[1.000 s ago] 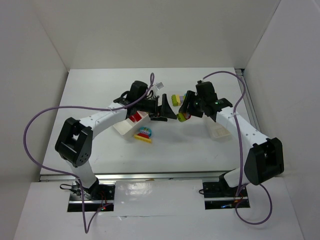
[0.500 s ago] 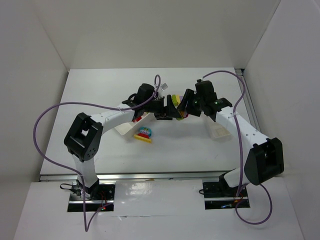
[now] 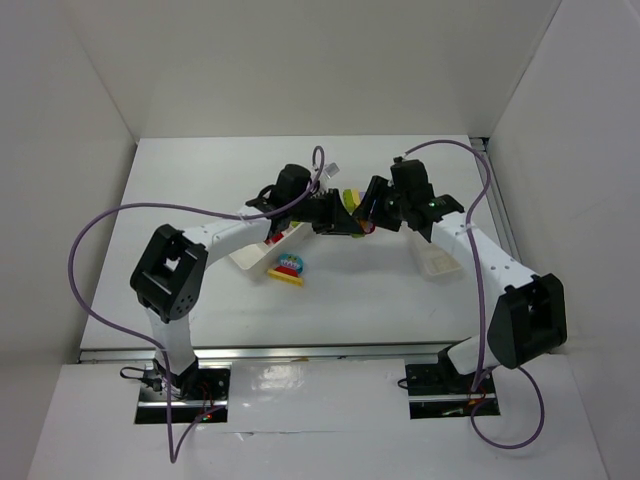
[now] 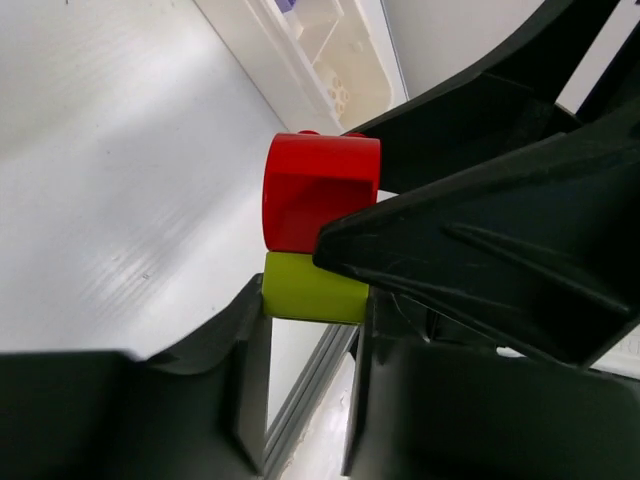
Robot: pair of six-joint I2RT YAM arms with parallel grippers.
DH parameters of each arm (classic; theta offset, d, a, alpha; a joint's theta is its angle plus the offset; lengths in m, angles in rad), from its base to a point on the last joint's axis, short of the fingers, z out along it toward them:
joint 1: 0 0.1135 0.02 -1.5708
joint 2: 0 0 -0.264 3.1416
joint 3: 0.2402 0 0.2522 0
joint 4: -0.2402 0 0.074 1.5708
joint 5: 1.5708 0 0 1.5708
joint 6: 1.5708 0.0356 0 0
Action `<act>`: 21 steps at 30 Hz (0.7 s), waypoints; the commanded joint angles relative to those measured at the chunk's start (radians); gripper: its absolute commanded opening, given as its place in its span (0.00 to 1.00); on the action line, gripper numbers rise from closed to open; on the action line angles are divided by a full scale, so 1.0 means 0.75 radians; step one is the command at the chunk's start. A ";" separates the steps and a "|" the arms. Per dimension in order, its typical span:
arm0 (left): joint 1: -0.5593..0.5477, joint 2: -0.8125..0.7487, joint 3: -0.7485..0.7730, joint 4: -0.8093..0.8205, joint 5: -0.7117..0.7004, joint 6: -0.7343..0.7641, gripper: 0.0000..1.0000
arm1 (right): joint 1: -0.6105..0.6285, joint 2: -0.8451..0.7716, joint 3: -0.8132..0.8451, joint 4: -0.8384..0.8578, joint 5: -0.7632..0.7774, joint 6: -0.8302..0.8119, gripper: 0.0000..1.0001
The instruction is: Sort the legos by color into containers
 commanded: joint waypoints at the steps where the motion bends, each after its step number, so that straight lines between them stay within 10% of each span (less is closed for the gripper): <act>1: -0.003 0.030 0.069 0.095 0.034 0.006 0.11 | 0.017 0.027 0.057 0.047 -0.025 0.000 0.28; 21: 0.183 -0.167 0.028 -0.369 -0.150 0.247 0.00 | -0.135 -0.069 0.045 -0.007 0.155 0.014 0.28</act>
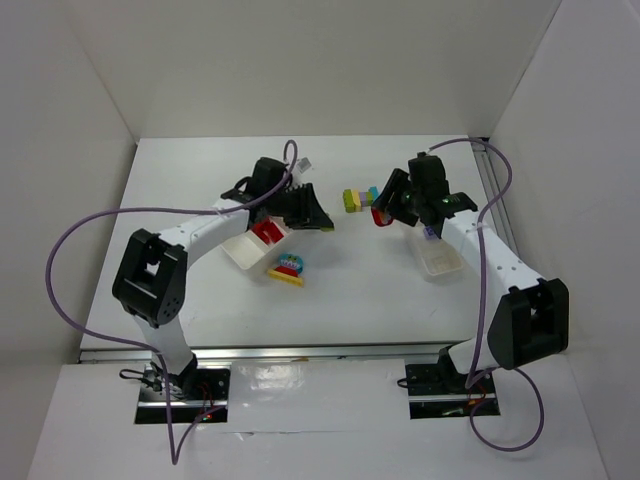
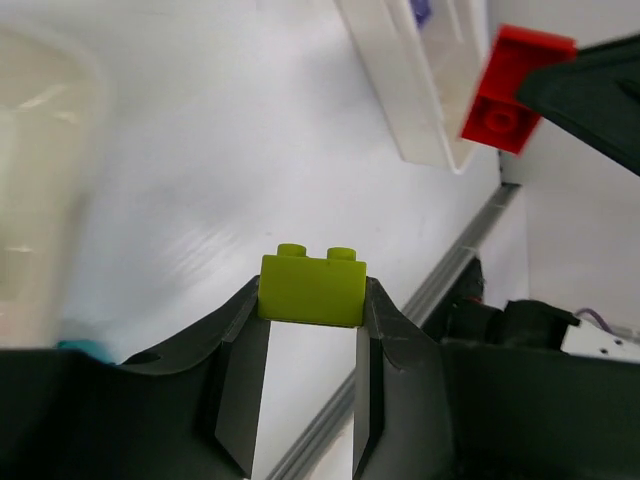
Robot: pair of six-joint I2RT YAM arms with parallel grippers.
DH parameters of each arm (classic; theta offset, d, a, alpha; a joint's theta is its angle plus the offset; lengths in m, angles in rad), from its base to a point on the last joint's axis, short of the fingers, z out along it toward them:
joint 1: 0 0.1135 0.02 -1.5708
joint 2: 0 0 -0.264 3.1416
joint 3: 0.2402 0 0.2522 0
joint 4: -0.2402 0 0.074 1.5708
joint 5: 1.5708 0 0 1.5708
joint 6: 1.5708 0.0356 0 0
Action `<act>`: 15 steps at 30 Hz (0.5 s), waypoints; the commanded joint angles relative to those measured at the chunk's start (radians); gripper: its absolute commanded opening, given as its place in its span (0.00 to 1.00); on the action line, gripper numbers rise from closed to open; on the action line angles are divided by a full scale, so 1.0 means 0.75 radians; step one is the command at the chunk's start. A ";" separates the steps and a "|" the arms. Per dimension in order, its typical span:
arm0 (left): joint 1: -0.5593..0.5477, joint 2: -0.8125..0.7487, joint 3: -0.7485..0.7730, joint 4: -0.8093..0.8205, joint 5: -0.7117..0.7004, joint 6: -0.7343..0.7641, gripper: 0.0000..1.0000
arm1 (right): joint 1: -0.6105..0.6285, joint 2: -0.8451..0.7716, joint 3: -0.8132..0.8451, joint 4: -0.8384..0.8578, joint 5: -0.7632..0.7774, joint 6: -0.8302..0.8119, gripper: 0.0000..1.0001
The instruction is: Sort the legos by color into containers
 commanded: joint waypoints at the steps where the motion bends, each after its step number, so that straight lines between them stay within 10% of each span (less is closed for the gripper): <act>1: 0.053 -0.067 0.043 -0.092 -0.082 0.078 0.00 | 0.008 -0.049 0.042 -0.003 0.040 0.001 0.28; 12: 0.152 0.192 0.429 -0.441 -0.505 0.035 0.00 | 0.008 -0.049 0.030 -0.028 0.040 -0.011 0.28; 14: 0.152 0.241 0.521 -0.511 -0.564 0.035 0.22 | 0.008 -0.049 0.030 -0.042 0.028 -0.023 0.28; 15: 0.152 0.256 0.536 -0.511 -0.577 0.035 0.54 | 0.008 -0.049 0.030 -0.042 0.028 -0.023 0.28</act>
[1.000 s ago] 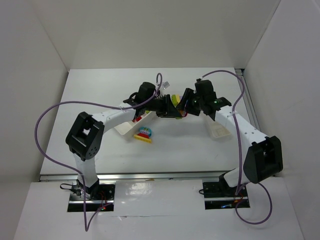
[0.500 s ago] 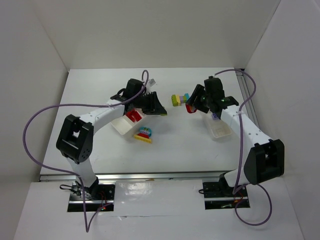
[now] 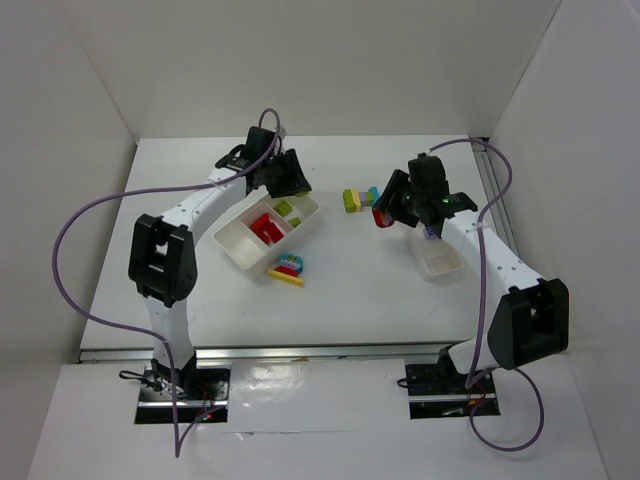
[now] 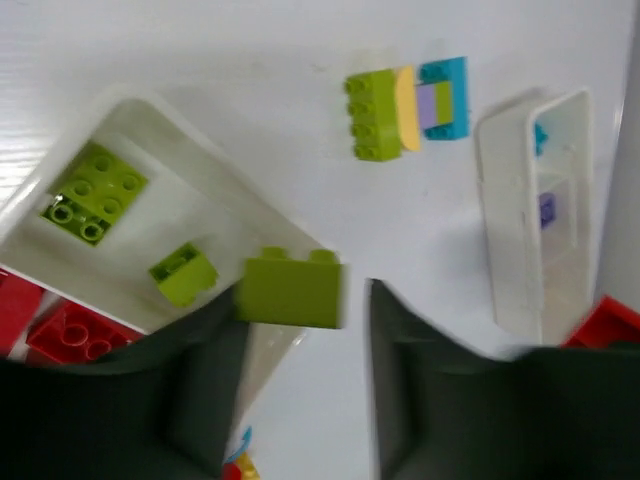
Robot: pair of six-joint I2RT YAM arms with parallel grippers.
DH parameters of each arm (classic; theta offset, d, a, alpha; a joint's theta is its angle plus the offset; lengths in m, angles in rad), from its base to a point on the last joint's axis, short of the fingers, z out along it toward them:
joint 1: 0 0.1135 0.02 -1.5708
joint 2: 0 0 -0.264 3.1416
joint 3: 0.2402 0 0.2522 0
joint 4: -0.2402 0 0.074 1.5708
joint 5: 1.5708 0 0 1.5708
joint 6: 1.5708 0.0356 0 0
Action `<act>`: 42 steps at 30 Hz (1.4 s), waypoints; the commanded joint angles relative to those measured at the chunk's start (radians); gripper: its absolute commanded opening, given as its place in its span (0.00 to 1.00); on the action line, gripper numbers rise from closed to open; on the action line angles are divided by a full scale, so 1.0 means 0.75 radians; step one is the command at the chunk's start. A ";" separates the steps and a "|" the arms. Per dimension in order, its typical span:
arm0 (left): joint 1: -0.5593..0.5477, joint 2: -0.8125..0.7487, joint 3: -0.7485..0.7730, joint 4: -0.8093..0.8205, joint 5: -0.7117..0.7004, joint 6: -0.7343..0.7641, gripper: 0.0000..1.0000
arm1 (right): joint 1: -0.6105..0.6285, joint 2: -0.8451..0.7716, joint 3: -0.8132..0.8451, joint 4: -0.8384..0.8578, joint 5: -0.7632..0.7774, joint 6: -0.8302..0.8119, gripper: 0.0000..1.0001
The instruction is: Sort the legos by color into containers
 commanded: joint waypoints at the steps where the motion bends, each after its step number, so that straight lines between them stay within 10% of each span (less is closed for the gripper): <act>1: -0.003 0.081 0.082 -0.129 -0.111 0.012 0.66 | 0.007 -0.049 0.030 -0.025 0.008 -0.018 0.28; 5: -0.003 0.081 0.107 -0.129 -0.111 0.012 0.88 | 0.007 -0.049 0.042 -0.025 -0.023 -0.030 0.28; 13: -0.003 -0.099 0.131 -0.249 -0.184 0.083 0.90 | 0.240 0.090 0.230 -0.025 -0.035 -0.171 0.28; 30: 0.461 -0.666 -0.276 -0.368 -0.371 0.047 0.95 | 0.627 0.881 0.995 0.076 -0.058 -0.341 0.32; 33: 0.473 -0.682 -0.292 -0.368 -0.340 0.047 0.95 | 0.627 0.983 1.109 0.062 -0.058 -0.341 0.37; 39: 0.485 -0.707 -0.305 -0.368 -0.340 0.059 0.96 | 0.652 1.080 1.237 -0.031 -0.070 -0.365 0.80; 42: 0.485 -0.707 -0.292 -0.356 -0.328 0.085 1.00 | 0.652 1.045 1.237 -0.031 -0.035 -0.365 0.82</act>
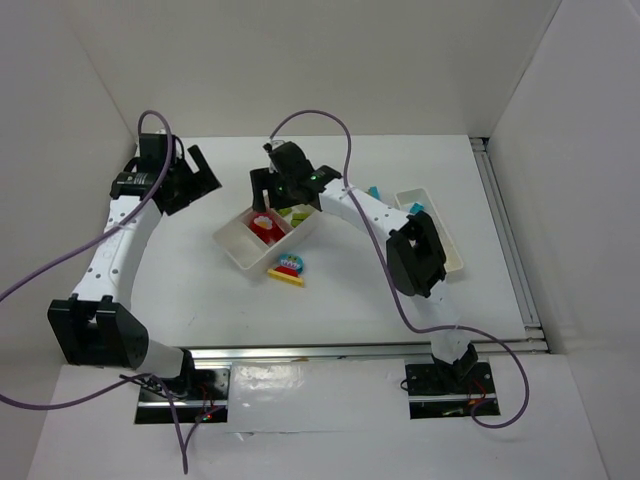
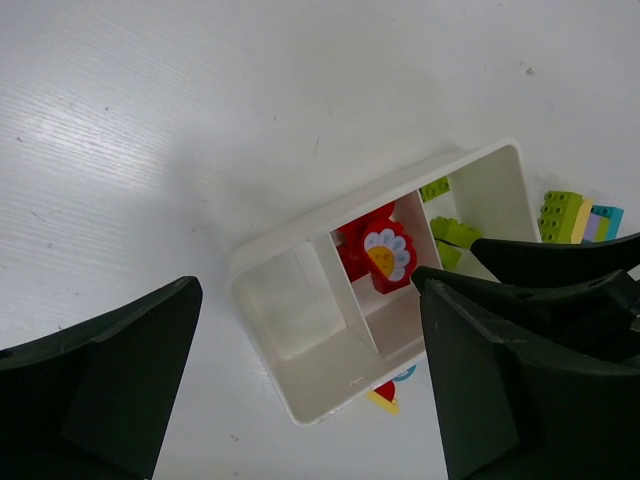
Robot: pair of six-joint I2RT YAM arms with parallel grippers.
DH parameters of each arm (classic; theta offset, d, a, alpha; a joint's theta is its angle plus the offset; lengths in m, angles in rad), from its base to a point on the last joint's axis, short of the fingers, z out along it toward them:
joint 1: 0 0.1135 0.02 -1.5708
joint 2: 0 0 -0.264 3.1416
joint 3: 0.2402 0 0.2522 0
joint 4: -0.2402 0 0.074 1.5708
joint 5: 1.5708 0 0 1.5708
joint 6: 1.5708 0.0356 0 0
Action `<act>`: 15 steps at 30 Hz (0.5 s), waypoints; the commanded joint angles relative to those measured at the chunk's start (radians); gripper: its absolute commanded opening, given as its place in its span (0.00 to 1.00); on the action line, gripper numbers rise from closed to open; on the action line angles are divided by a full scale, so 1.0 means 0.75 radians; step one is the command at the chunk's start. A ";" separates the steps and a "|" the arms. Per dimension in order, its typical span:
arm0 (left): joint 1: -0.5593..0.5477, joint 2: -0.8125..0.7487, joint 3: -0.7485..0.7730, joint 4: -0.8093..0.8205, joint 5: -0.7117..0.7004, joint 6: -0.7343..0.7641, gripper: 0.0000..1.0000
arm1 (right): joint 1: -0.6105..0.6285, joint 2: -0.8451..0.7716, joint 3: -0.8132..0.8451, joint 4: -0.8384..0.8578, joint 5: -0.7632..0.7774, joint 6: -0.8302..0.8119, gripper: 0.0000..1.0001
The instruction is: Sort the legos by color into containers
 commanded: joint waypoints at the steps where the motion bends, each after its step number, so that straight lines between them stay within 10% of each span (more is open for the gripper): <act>1: 0.011 -0.048 0.034 0.029 0.024 0.023 1.00 | 0.017 -0.068 0.050 -0.013 0.043 -0.020 0.82; 4: 0.011 -0.048 0.046 0.029 0.044 0.038 1.00 | 0.005 -0.174 -0.004 -0.025 0.106 -0.020 0.80; 9: -0.082 -0.048 0.001 0.103 0.146 0.113 0.91 | -0.059 -0.546 -0.492 0.168 0.351 0.039 0.12; 15: -0.522 0.037 -0.117 0.091 0.106 0.213 0.80 | -0.228 -0.939 -0.926 0.114 0.493 0.172 0.11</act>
